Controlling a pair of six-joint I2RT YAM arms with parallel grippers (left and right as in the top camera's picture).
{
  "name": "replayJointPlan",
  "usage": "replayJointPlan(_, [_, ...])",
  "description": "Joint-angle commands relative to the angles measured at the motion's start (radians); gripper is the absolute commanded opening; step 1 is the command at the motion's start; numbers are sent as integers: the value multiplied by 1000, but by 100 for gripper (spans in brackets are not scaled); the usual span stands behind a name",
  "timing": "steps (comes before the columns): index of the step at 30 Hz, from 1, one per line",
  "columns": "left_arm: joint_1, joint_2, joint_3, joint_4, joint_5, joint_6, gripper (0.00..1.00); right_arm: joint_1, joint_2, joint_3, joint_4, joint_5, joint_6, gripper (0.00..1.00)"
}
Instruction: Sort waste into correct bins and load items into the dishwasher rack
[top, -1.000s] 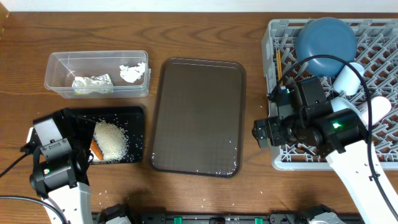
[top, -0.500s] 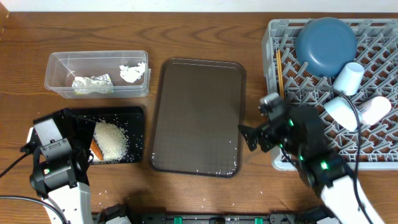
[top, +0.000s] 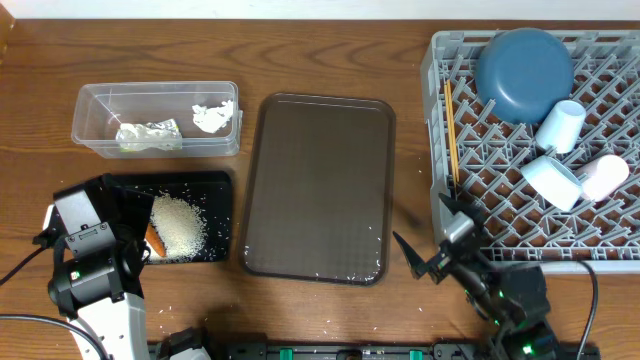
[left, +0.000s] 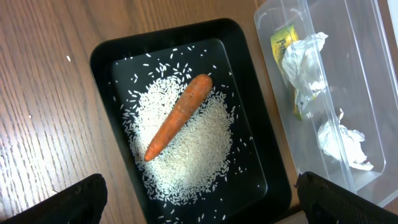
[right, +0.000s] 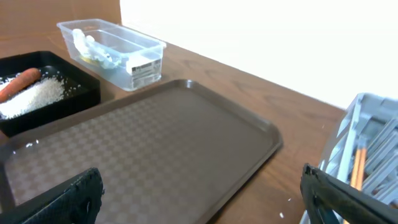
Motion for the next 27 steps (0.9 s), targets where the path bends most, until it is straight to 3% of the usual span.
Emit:
replayJointPlan(1, [6,1,0,-3,-5,-9,100,-22,-83,-58,10,-5,-40,99])
replayJointPlan(14, [6,1,0,-3,-5,-9,100,-196,-328,-77,-180,37,-40,99])
replayJointPlan(27, [6,1,0,-3,-5,-9,100,-392,-335,-77,-182,74,-40,99])
